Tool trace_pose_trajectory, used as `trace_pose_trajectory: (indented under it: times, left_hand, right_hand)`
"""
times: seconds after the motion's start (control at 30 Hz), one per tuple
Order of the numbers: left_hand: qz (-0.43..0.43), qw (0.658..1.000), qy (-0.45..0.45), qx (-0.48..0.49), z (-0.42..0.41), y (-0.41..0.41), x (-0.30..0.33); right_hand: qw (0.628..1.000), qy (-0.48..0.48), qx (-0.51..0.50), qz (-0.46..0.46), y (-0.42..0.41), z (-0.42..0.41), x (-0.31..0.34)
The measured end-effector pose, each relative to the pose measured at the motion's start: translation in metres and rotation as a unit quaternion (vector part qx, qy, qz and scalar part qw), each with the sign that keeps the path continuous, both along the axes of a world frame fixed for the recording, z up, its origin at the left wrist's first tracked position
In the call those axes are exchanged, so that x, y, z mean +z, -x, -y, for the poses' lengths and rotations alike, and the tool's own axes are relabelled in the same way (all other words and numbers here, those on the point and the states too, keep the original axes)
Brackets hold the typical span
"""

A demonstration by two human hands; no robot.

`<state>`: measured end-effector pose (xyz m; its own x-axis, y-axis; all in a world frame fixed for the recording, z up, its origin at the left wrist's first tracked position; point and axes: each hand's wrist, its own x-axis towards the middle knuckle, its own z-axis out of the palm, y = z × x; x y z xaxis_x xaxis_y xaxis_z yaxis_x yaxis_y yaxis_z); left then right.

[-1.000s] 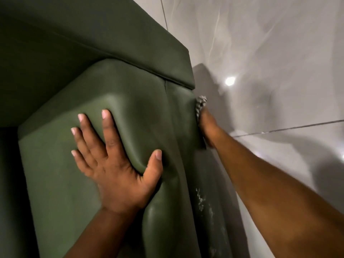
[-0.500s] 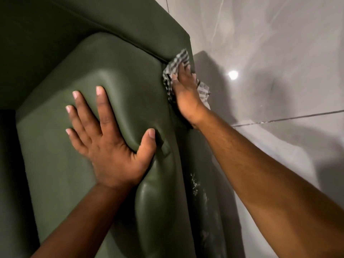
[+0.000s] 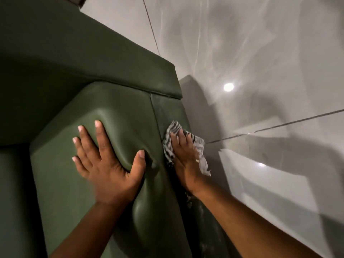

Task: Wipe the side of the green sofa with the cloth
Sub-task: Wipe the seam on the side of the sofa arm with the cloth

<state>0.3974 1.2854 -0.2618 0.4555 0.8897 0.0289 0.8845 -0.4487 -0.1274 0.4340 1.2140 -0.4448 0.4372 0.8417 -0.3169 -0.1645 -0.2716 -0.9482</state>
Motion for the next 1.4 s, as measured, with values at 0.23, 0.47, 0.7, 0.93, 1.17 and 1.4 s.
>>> trace_pose_trajectory:
  times: [0.23,0.47,0.7,0.93,1.17,1.4]
  left_hand:
    - [0.003,1.000,-0.008,-0.005,-0.003,0.002,-0.003]
    - [0.008,1.000,-0.020,-0.017,-0.003,0.004,-0.005]
    - [0.010,1.000,-0.019,-0.014,-0.003,0.004,-0.007]
    - [0.020,1.000,-0.016,-0.012,-0.002,0.003,-0.006]
    - [0.013,1.000,0.001,-0.006,-0.001,0.005,-0.002]
    - [-0.001,0.998,0.052,0.034,0.015,0.002,0.019]
  right_hand:
    - [0.999,-0.024,0.012,0.023,-0.078,-0.096,0.006]
    - [0.989,-0.122,-0.076,-0.029,-0.016,-0.029,0.008]
    - [0.991,-0.104,-0.051,-0.069,0.003,0.007,0.018]
    - [0.997,-0.077,-0.024,0.014,-0.071,-0.088,0.015]
    - [0.992,-0.121,-0.034,0.000,-0.032,-0.033,0.005]
    - [0.988,-0.106,-0.052,-0.104,0.024,0.037,0.008]
